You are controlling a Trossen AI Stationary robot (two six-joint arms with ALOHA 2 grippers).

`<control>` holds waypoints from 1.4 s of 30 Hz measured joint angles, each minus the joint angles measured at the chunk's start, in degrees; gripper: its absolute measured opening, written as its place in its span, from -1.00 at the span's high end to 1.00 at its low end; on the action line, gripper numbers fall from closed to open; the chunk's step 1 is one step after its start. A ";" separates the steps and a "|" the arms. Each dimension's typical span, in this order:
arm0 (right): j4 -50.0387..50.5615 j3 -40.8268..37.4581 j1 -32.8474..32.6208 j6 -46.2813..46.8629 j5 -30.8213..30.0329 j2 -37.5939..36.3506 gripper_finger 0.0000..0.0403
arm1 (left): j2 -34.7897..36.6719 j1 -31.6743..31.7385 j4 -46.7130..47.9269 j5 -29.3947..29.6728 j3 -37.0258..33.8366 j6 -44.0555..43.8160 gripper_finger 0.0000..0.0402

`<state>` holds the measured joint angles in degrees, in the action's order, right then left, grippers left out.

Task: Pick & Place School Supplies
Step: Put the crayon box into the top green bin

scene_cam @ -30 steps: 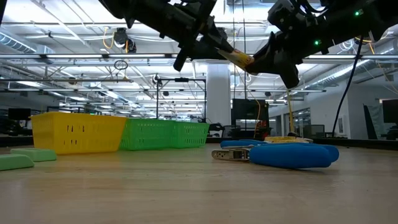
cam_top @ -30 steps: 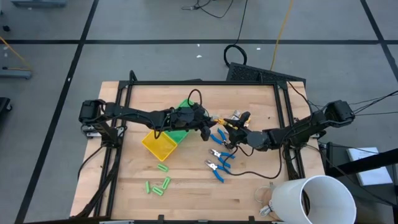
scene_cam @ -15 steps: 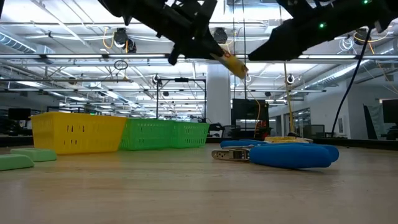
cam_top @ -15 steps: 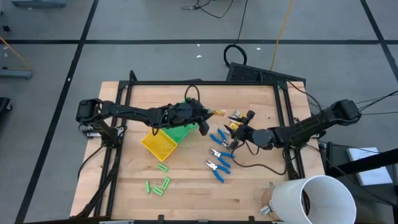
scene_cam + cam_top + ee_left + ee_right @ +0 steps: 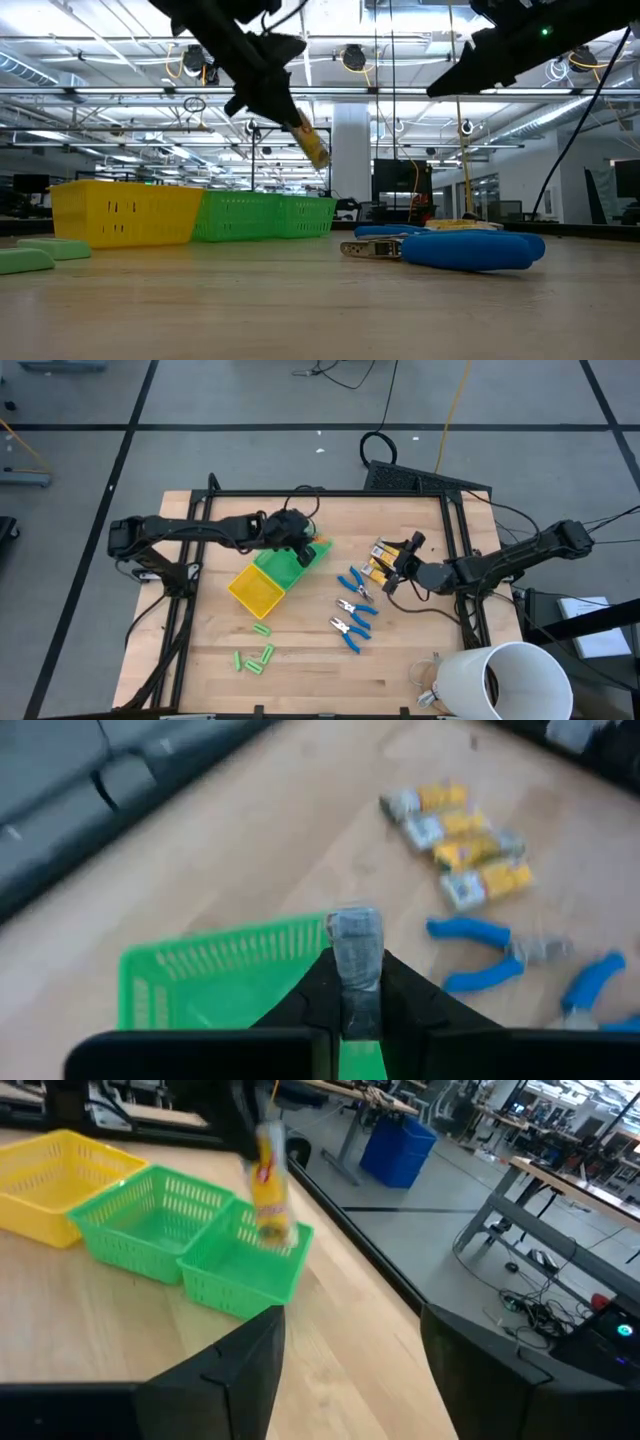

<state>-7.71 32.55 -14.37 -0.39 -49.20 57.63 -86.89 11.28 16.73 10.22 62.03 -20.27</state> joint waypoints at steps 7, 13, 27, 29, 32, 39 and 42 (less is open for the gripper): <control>0.26 -0.21 0.00 -0.39 -0.01 0.17 -0.10 | 0.67 3.86 -0.39 -4.10 -4.93 -1.48 0.82; 0.25 -0.21 0.00 -0.65 -0.01 0.17 -0.10 | 0.89 7.93 -4.71 -10.97 -10.61 -2.72 0.81; -0.63 -0.21 0.00 -0.70 -0.01 0.17 -0.10 | 0.50 12.95 -16.72 -18.01 -19.18 -5.78 0.66; -0.65 -0.21 0.02 -0.71 -0.01 0.17 -0.10 | 0.50 12.84 -17.09 -17.84 -19.18 -5.78 0.66; -0.65 -0.21 0.02 -0.71 -0.01 0.17 -0.10 | 0.50 12.81 -17.72 -17.79 -19.18 -5.96 0.66; -0.65 -0.21 0.02 -0.71 -0.01 0.17 -0.10 | 0.50 12.82 -17.94 -17.66 -19.18 -6.82 0.43; -0.64 -0.21 0.02 -0.70 -0.01 0.17 -0.10 | 0.50 12.82 -17.94 -17.07 -19.18 -6.85 0.23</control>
<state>-8.35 32.34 -14.35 -1.09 -49.21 57.80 -86.39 24.10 -1.21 -6.85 42.85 -27.11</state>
